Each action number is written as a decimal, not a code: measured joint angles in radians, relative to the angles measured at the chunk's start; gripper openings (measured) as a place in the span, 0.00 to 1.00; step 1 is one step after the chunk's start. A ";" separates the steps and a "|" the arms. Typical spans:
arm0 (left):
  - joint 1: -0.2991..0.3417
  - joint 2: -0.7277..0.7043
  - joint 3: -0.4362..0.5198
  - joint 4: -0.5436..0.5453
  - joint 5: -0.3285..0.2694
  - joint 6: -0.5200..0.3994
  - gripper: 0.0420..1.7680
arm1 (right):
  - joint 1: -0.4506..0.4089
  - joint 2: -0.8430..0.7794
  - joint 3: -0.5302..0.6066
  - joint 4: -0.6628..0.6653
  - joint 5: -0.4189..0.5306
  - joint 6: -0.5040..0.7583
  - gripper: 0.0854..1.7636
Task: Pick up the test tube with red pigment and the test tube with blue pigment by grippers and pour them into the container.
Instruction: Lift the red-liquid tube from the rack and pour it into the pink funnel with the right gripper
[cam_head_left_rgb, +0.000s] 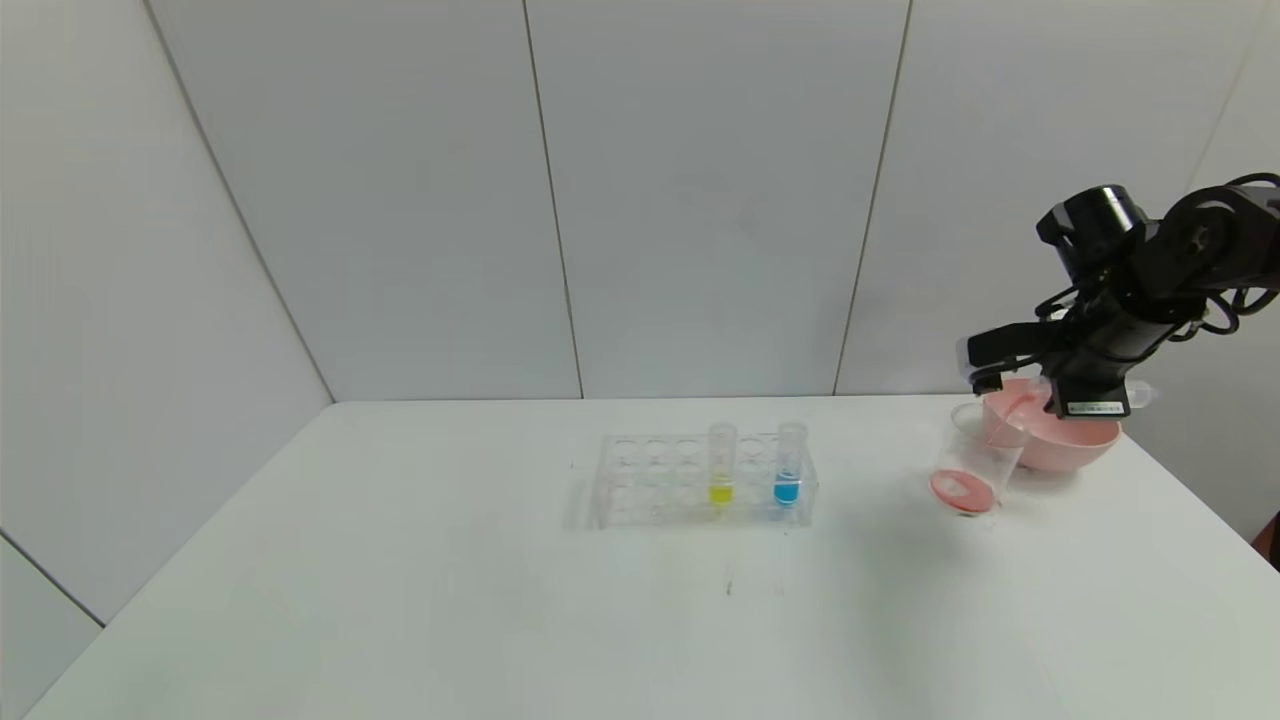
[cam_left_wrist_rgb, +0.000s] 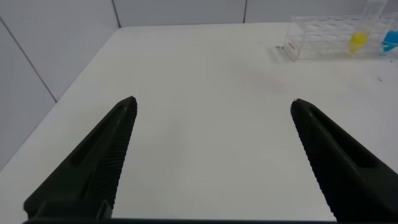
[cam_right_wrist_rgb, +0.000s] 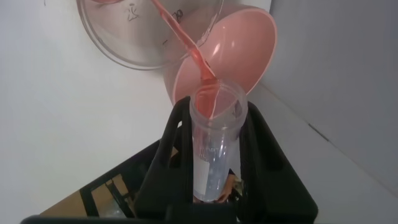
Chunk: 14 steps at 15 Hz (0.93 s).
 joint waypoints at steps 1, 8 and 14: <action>0.000 0.000 0.000 0.000 0.000 0.000 1.00 | 0.003 0.001 0.000 0.001 0.000 0.000 0.24; 0.000 0.000 0.000 -0.001 0.000 0.000 1.00 | 0.028 0.010 0.000 0.004 -0.005 0.000 0.24; 0.000 0.000 0.000 -0.001 0.000 0.000 1.00 | 0.053 0.011 0.000 0.006 -0.060 0.003 0.24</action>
